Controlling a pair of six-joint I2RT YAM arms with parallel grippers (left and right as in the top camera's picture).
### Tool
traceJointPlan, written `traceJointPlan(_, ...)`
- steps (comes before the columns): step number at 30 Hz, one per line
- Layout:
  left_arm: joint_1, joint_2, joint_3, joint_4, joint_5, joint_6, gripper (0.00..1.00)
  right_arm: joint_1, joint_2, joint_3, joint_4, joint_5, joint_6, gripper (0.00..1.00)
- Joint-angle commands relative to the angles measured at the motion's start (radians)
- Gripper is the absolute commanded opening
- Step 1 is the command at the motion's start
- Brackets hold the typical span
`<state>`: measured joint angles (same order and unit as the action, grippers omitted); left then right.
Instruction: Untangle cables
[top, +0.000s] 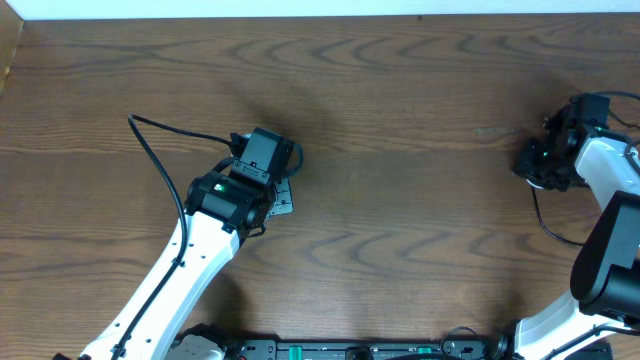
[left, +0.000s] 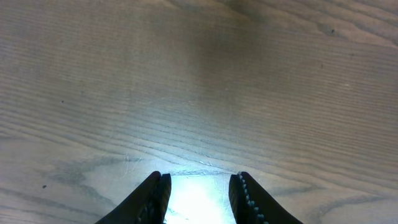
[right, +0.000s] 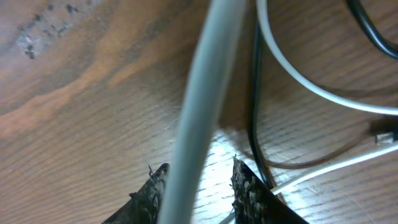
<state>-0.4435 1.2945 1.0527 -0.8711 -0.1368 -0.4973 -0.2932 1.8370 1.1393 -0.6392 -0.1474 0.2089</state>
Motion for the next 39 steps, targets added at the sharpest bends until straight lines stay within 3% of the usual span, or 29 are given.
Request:
traceJointPlan(1, 0.0, 0.008, -0.009, -0.005, -0.002, 0.002, 0.36, -0.001, -0.017, 0.005, -0.009, 0.04, 0.003, 0.28)
traceJointPlan(18, 0.0, 0.016, -0.009, -0.003, -0.003, 0.002, 0.36, 0.001, -0.28, 0.005, 0.01, 0.084, 0.004, 0.26)
traceJointPlan(20, 0.0, 0.021, -0.009, -0.003, -0.002, 0.002, 0.37, 0.008, -0.297, 0.005, 0.008, 0.064, 0.004, 0.21)
traceJointPlan(23, 0.0, 0.032, -0.009, -0.003, -0.002, -0.004, 0.36, 0.028, -0.298, 0.005, 0.002, 0.005, 0.004, 0.01)
traceJointPlan(29, 0.0, 0.057, -0.009, -0.003, -0.001, -0.04, 0.36, 0.107, -0.296, -0.002, -0.008, -0.002, 0.004, 0.02)
traceJointPlan(31, 0.0, 0.061, -0.009, -0.003, -0.001, -0.04, 0.36, 0.136, -0.296, -0.003, -0.008, -0.002, 0.004, 0.21)
traceJointPlan(32, 0.0, 0.062, -0.009, -0.003, -0.001, -0.04, 0.36, 0.153, -0.296, -0.003, -0.007, -0.002, 0.004, 0.24)
traceJointPlan(39, 0.0, 0.079, -0.009, -0.003, 0.002, -0.04, 0.36, 0.25, -0.296, -0.016, -0.009, -0.002, 0.004, 0.2)
